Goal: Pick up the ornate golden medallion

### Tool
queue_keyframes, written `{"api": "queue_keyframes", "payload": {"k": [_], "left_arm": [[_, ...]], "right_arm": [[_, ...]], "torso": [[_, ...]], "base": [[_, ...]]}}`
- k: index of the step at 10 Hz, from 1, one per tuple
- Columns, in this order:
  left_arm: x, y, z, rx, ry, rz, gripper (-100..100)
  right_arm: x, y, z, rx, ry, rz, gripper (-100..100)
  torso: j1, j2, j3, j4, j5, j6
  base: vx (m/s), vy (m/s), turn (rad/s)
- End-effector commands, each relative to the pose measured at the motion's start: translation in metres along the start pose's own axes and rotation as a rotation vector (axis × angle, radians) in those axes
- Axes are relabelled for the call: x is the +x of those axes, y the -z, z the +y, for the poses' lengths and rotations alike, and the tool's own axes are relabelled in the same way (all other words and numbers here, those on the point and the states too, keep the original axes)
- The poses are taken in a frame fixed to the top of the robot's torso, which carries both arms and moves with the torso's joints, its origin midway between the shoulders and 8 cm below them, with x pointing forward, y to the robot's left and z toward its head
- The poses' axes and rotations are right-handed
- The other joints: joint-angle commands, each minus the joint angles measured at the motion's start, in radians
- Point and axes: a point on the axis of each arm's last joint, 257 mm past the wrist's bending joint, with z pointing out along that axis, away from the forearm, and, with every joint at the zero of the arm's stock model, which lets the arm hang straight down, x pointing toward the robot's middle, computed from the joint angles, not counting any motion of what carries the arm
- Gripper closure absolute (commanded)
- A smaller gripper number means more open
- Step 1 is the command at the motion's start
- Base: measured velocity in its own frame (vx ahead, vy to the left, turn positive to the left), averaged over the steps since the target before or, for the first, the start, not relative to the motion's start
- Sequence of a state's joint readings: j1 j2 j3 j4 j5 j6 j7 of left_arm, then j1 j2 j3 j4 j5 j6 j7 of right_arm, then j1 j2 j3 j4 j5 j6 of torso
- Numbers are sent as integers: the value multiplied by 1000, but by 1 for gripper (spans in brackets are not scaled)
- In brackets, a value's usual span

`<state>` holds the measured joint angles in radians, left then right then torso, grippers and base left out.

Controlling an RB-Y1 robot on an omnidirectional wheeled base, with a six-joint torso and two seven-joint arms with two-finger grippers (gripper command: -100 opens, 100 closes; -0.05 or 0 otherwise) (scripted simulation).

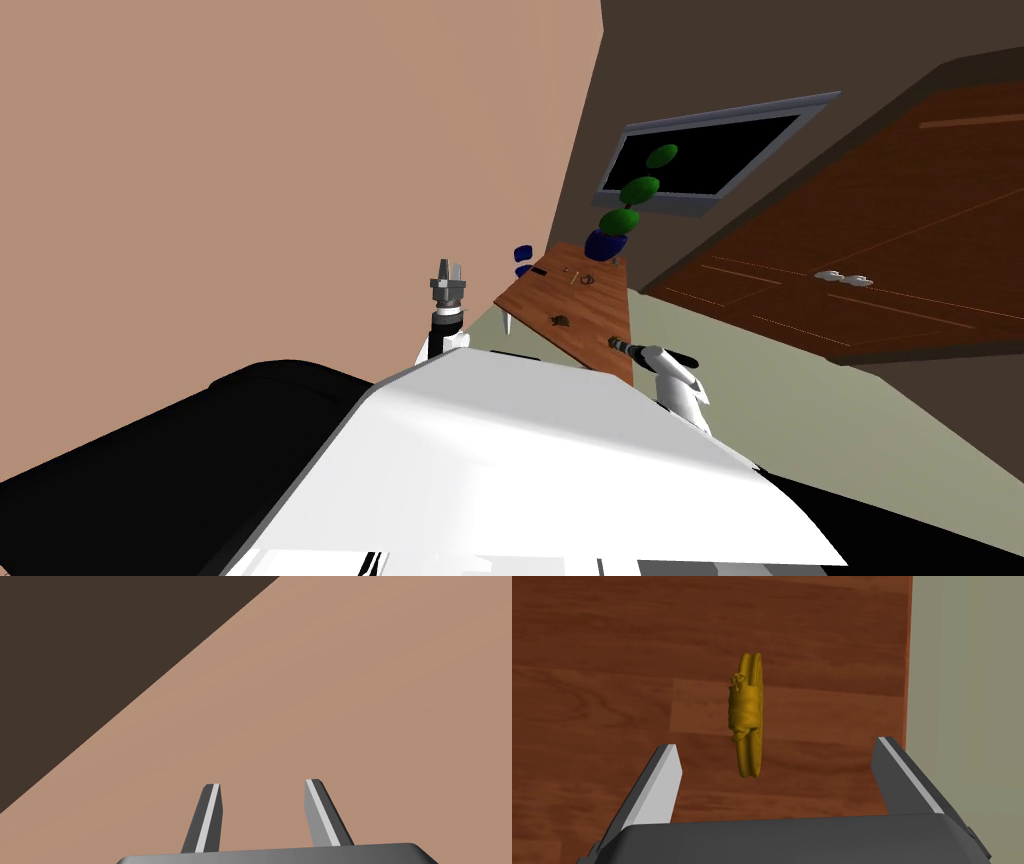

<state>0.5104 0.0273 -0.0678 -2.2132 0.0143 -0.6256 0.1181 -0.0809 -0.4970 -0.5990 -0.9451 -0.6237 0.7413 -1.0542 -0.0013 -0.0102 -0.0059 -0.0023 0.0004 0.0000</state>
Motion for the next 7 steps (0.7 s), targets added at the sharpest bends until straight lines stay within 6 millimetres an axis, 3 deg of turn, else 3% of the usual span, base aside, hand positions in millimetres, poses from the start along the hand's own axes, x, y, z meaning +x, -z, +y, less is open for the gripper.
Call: {"api": "queue_keyframes", "payload": {"k": [1,7], "left_arm": [[0,0,0,0,0,0,0],[0,0,0,0,0,0,0]], "right_arm": [[-8,3,-2,13,22,4,-100],[-45,17,-20,84,100,7,-100]], "torso": [[0,0,0,0,0,0],[1,-2,-1,0,0,0]], "base": [[157,-19,-173],[156,24,-175]]}}
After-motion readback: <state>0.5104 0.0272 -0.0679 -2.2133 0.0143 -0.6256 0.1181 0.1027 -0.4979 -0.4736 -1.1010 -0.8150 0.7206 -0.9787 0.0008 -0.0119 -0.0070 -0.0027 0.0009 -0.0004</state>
